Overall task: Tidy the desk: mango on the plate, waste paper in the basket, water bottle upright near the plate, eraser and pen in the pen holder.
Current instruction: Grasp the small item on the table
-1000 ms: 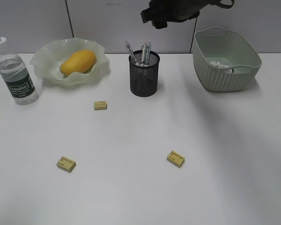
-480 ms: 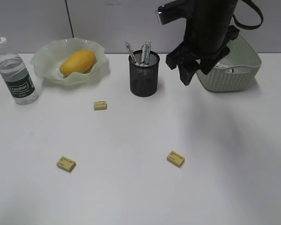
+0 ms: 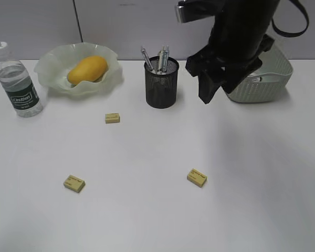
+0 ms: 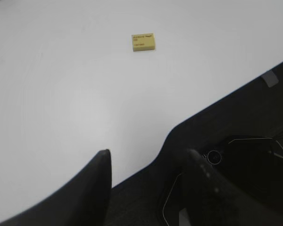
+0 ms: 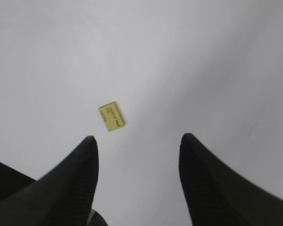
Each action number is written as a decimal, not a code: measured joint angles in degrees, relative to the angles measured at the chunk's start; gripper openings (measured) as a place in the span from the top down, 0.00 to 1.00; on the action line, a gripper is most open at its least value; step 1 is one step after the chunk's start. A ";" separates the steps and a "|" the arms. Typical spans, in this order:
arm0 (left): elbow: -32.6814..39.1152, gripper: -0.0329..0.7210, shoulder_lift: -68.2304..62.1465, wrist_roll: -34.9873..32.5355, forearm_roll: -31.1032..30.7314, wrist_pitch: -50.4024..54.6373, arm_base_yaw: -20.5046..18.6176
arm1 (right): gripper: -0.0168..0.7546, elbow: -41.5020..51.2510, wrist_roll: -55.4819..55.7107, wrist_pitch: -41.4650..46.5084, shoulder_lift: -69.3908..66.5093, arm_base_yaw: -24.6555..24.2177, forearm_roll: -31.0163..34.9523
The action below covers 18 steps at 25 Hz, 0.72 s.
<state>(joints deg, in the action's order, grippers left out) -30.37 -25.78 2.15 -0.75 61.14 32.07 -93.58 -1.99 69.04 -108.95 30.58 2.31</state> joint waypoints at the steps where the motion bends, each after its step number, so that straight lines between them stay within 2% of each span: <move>1: 0.00 0.46 0.00 0.00 0.00 0.00 0.00 | 0.41 0.86 -0.06 0.01 1.42 0.00 0.41; 6: 0.00 0.46 0.00 0.00 -0.28 -0.05 0.00 | 0.41 8.27 -0.17 -0.41 9.21 0.05 1.00; 11: 0.00 0.46 0.00 0.05 -0.86 -0.10 0.00 | 0.41 16.58 -0.22 -7.36 16.78 0.05 1.25; 18: -3.37 0.46 -0.07 0.94 -4.17 -1.57 0.00 | 0.41 20.35 0.35 -8.36 20.49 0.05 2.03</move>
<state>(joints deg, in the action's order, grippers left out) -33.75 -25.85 3.08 -4.92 59.58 32.07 -73.22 -1.64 60.68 -88.46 30.63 4.34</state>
